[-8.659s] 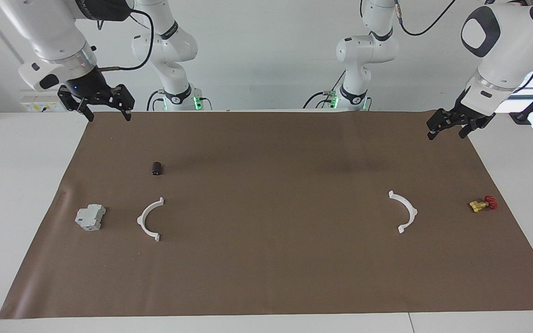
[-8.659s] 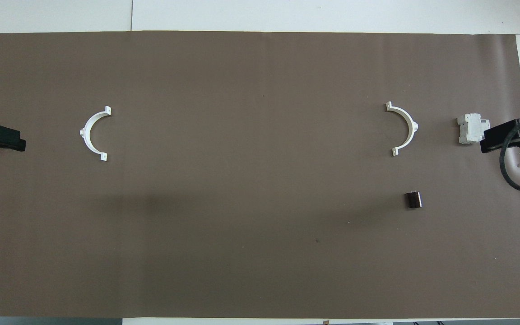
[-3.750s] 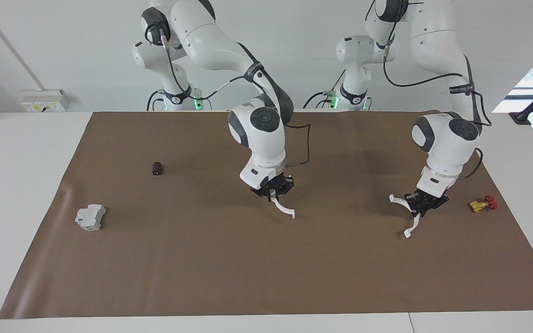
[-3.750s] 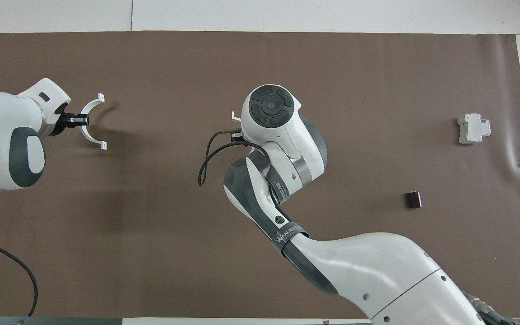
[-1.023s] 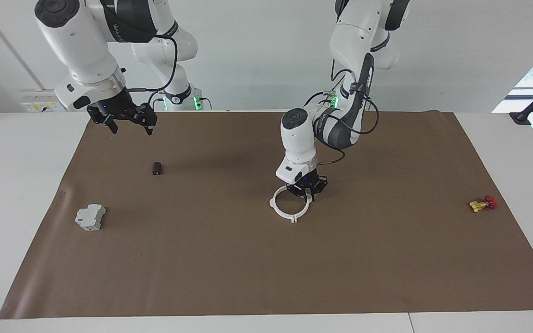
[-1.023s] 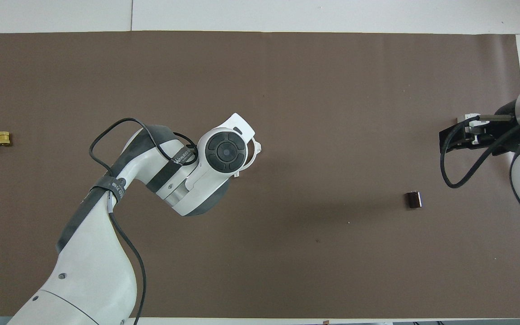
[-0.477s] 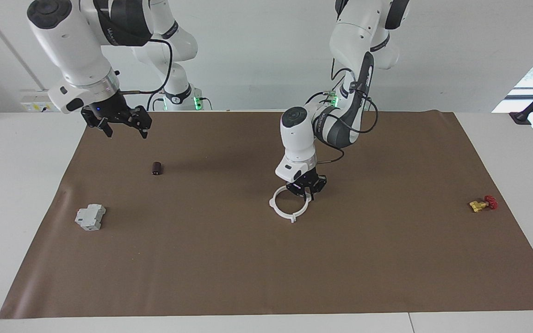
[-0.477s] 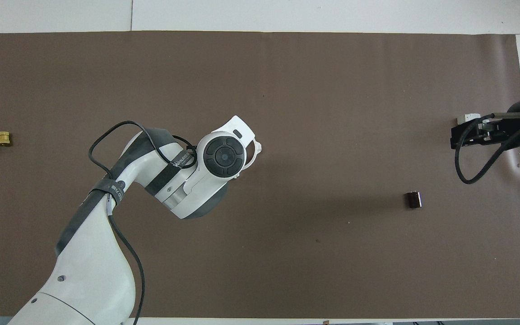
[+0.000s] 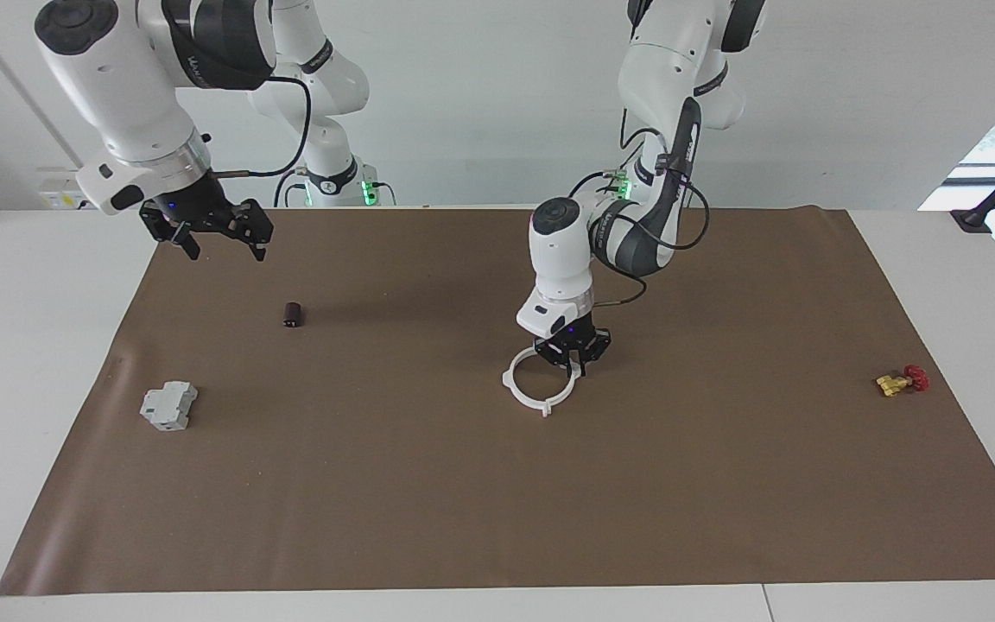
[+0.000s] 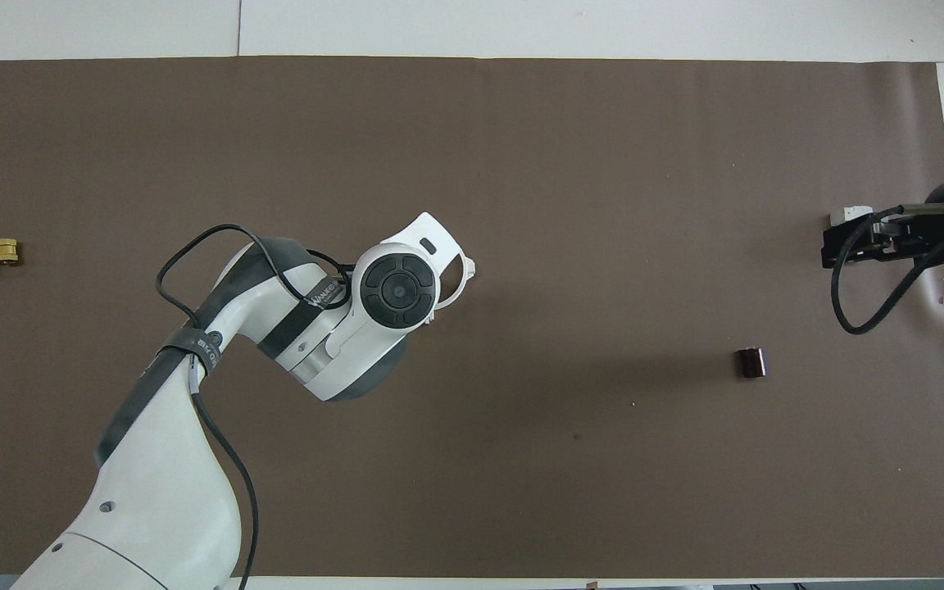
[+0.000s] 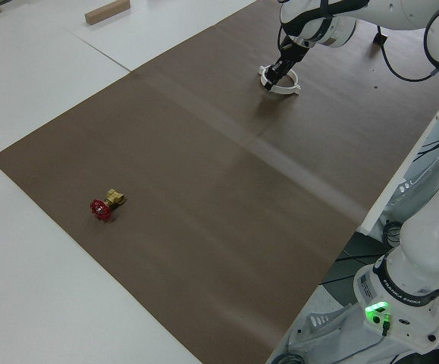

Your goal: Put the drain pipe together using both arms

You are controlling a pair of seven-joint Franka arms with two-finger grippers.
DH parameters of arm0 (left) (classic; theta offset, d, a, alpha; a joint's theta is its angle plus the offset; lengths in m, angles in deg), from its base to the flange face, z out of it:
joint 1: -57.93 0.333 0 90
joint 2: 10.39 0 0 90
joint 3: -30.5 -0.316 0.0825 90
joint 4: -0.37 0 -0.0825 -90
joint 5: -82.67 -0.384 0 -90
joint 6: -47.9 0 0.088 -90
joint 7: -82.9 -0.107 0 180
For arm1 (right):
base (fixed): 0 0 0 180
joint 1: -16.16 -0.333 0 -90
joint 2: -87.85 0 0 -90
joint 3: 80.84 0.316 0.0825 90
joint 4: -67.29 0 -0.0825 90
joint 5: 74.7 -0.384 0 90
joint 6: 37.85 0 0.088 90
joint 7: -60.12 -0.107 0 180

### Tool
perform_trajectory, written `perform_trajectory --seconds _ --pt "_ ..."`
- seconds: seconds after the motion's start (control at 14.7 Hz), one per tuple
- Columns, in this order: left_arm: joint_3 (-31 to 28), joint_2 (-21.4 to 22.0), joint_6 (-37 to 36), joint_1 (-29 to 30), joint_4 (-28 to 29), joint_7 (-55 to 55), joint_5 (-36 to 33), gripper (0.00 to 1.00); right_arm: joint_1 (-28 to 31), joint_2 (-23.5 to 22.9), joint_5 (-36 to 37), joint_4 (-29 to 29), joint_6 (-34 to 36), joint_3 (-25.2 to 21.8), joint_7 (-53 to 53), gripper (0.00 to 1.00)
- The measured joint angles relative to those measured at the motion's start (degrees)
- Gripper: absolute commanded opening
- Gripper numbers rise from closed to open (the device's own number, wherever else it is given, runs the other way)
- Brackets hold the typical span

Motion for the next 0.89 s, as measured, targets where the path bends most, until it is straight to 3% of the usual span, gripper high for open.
perform_trajectory --seconds 0.89 --pt "-0.1 -0.3 4.4 1.2 0.6 -2.4 0.0 0.00 0.0 0.0 0.0 0.0 0.0 0.0 0.0 1.00"
